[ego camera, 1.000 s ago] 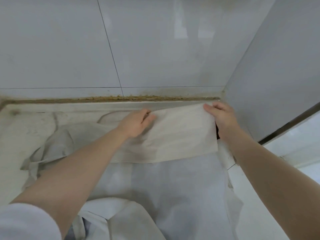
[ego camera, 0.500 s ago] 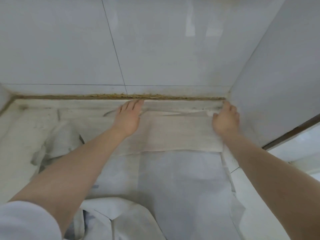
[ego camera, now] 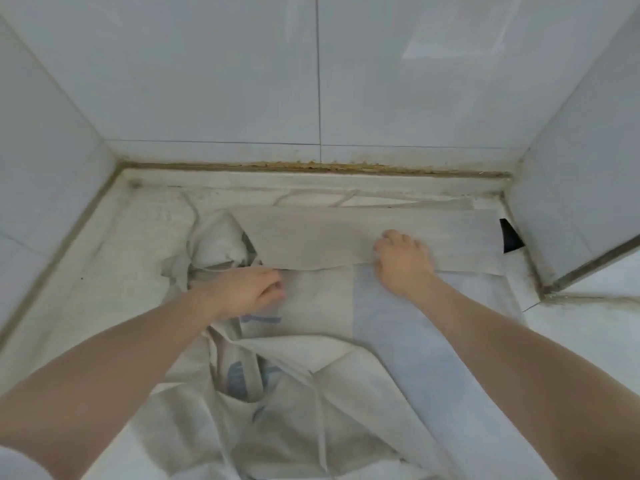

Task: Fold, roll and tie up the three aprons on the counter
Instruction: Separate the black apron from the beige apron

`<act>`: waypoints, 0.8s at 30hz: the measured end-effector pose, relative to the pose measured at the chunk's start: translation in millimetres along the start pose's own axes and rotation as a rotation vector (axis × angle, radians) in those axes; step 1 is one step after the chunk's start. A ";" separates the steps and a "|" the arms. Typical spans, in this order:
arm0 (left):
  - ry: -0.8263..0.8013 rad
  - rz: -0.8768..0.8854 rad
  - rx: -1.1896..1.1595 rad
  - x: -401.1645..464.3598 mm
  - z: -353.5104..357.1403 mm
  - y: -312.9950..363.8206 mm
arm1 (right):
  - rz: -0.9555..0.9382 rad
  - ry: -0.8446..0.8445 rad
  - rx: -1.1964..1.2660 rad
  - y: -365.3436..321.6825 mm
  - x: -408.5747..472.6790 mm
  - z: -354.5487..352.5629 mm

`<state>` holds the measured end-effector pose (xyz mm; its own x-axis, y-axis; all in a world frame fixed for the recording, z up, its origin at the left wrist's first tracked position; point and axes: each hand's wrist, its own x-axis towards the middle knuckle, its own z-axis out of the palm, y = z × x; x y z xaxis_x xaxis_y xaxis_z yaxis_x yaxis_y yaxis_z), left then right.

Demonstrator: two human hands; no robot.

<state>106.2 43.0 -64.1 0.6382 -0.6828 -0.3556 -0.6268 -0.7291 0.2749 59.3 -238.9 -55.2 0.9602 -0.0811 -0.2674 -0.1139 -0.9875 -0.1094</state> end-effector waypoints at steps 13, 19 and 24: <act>0.159 0.167 0.218 -48.2 27.8 -29.8 | -0.383 -0.273 -0.042 -130.8 -70.8 43.6; 0.743 -0.183 -0.067 -46.6 3.0 -23.0 | -0.035 -0.225 0.386 -138.4 -52.6 21.9; 0.217 -0.862 -0.984 -40.2 -4.7 -22.2 | 0.069 -0.304 0.830 -114.8 -41.7 -6.1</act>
<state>96.5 86.4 -51.7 0.7814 0.0862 -0.6181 0.5371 -0.5972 0.5958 33.9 -123.0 -25.6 0.8487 0.0195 -0.5285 -0.4303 -0.5553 -0.7117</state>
